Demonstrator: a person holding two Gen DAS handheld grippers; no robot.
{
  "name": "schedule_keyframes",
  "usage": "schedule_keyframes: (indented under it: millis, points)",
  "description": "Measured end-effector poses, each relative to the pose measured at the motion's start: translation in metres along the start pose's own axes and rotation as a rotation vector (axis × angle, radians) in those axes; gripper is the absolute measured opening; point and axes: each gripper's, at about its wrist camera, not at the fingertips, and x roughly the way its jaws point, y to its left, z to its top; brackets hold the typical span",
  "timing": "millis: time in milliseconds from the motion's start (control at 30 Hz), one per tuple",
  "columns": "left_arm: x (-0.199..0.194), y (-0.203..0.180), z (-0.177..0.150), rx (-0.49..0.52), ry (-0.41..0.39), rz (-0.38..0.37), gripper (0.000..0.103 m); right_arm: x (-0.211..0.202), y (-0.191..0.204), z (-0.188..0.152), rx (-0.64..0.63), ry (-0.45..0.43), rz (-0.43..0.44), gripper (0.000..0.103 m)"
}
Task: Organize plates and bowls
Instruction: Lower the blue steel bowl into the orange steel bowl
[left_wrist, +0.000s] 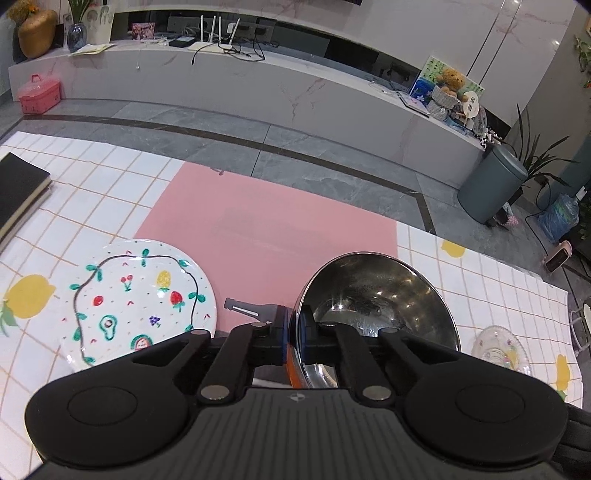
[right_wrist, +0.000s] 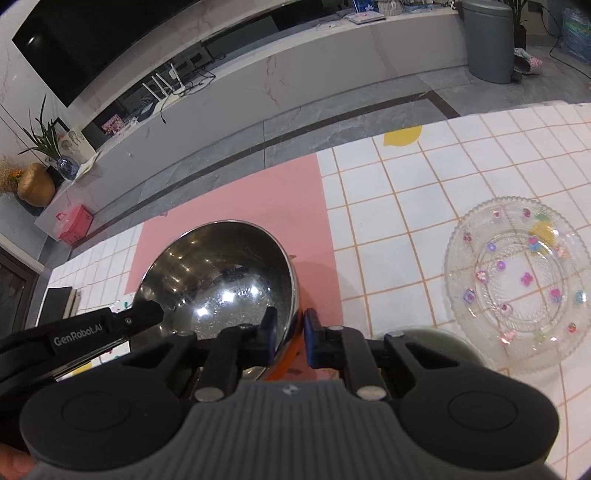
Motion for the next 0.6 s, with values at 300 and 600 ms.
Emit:
schedule_keyframes:
  millis: [300,600]
  points:
    - [-0.055,-0.003,-0.013,-0.006,-0.037,0.007,0.006,-0.055,0.004,-0.021,-0.005,-0.029,0.047,0.013]
    - [-0.131,0.006,-0.045,-0.029,-0.088,0.015,0.006,-0.127,0.015,-0.063,-0.025,-0.058,0.123,0.013]
